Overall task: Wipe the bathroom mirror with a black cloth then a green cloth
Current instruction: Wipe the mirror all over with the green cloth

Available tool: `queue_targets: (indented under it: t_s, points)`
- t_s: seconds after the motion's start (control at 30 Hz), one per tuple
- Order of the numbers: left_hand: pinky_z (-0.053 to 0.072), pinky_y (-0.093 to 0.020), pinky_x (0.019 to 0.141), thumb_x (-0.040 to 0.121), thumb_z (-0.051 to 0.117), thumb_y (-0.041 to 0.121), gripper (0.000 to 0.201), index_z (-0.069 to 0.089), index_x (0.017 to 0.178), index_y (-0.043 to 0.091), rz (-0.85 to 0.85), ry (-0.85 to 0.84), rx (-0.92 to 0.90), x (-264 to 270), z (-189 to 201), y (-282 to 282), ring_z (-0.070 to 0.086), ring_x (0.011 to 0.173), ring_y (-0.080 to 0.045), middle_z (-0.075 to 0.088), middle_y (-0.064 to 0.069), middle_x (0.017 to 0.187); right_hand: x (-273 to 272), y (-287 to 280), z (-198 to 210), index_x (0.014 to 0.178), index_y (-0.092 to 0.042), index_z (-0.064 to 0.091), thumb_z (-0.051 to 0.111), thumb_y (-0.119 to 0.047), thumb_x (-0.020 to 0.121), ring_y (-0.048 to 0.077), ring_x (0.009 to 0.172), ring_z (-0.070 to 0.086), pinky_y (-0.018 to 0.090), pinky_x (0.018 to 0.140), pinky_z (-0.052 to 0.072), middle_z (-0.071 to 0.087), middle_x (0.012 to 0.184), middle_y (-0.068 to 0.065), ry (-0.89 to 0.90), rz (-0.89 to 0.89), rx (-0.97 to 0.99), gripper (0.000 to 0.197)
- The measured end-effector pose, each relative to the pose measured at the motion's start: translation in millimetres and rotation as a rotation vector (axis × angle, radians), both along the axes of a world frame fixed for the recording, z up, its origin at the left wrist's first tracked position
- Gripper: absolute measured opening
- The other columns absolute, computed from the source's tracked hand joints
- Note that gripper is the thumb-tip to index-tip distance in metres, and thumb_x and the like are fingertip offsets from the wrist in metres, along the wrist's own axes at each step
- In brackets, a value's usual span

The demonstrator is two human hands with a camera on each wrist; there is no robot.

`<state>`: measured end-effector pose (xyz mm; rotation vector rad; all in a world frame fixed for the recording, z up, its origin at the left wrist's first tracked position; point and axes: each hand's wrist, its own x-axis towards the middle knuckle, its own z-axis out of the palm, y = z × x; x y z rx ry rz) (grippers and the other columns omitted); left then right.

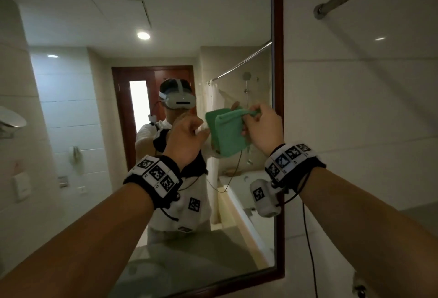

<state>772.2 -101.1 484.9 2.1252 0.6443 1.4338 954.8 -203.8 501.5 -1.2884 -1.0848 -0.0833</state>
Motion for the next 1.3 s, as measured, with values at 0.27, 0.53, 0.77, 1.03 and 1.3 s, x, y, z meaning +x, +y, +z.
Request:
queue_targets:
  t_s: [0.27,0.53,0.77,1.03,1.3]
  points:
    - [0.059,-0.041,0.082,0.082,0.075,0.037,0.022,0.065,0.101,0.036,0.347,-0.014,0.271,-38,11,33,0.068,0.089,-0.007,0.068,0.013,0.096,30,35,9,0.126,-0.016,0.051,0.066,-0.016,0.089,0.012,0.082,0.060,0.030,0.077,0.053,0.063,0.093,-0.004,-0.095,-0.130,0.096,0.040]
    - [0.038,-0.053,0.106,0.078,0.072,0.044,0.042,0.063,0.118,0.038,0.644,0.075,0.384,-82,7,45,0.040,0.132,-0.030,0.045,0.002,0.143,33,60,-8,0.152,-0.029,0.027,0.072,-0.019,0.085,0.027,0.127,0.047,0.042,0.109,0.041,0.045,0.138,0.012,-0.336,-0.227,0.121,0.082]
    - [0.026,-0.058,0.111,0.077,0.073,0.038,0.052,0.058,0.127,0.034,0.738,0.118,0.393,-103,10,49,0.028,0.140,-0.035,0.033,-0.003,0.153,44,60,-12,0.153,-0.030,0.031,0.055,-0.045,0.095,0.040,0.131,0.035,0.051,0.103,0.038,0.028,0.153,0.019,-0.649,-0.668,-0.140,0.064]
    - [0.026,-0.065,0.108,0.077,0.077,0.030,0.062,0.053,0.134,0.031,0.851,0.161,0.332,-124,10,49,0.023,0.143,-0.038,0.029,-0.006,0.156,47,73,-16,0.158,-0.024,0.018,0.043,-0.039,0.101,0.042,0.147,0.012,0.057,0.119,0.016,0.010,0.165,0.012,-0.726,-0.694,-0.165,0.064]
    - [0.027,-0.068,0.106,0.079,0.075,0.039,0.070,0.043,0.140,0.038,0.901,0.228,0.296,-156,8,66,0.015,0.145,-0.039,0.019,-0.005,0.159,26,88,-15,0.158,-0.035,0.000,0.029,-0.041,0.105,0.045,0.149,0.000,0.060,0.120,0.011,-0.007,0.165,0.014,-0.623,-0.670,-0.194,0.061]
